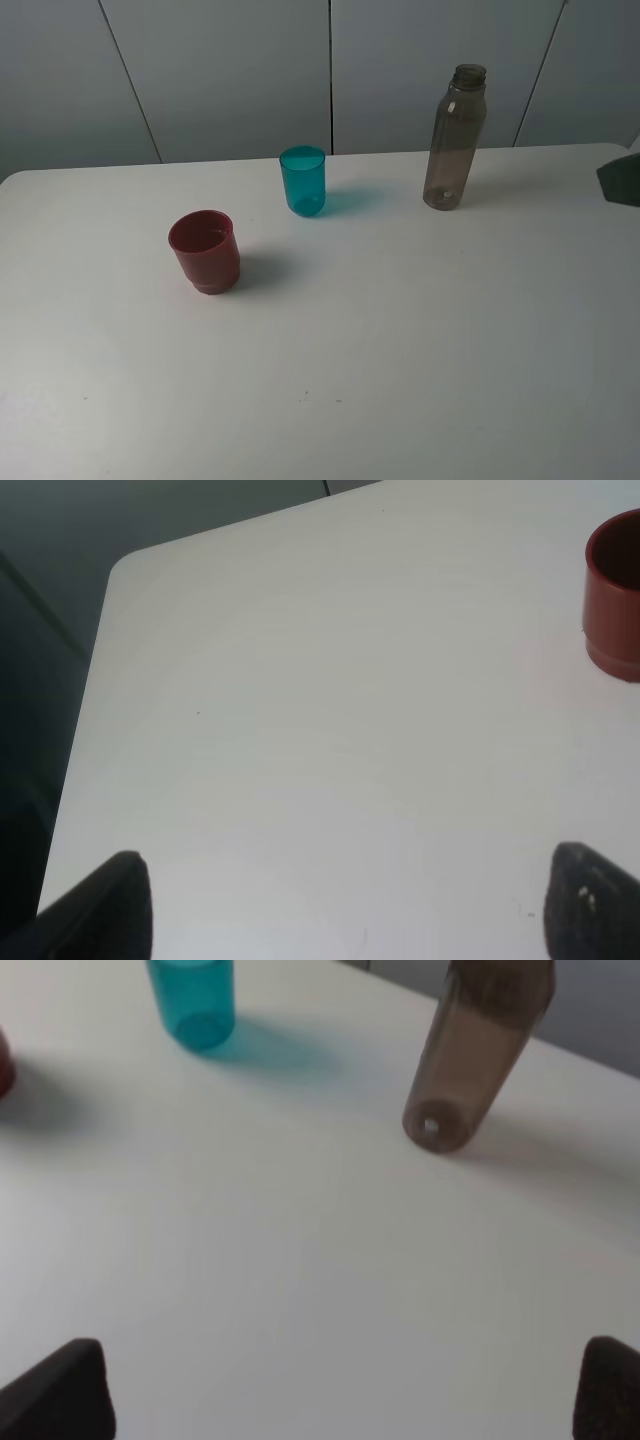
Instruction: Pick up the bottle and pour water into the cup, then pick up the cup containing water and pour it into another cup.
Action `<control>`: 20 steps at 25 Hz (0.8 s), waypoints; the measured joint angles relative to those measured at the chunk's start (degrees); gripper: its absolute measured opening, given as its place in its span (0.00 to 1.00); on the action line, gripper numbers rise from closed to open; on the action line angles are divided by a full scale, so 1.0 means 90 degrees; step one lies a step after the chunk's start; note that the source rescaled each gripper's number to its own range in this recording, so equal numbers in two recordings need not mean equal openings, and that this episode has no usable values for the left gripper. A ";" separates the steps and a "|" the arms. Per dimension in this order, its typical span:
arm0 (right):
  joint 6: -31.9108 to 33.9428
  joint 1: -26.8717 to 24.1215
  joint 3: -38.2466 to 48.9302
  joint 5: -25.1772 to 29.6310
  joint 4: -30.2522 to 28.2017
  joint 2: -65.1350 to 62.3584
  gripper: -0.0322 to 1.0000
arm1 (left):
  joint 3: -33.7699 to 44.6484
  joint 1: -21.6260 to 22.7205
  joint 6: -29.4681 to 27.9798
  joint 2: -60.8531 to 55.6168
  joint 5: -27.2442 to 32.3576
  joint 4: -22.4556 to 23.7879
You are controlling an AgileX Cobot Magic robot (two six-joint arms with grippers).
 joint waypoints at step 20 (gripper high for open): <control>-0.0748 0.0000 0.1480 0.0754 0.1507 -0.3839 0.99 | 0.0000 0.0000 0.0000 0.0000 0.0000 0.0000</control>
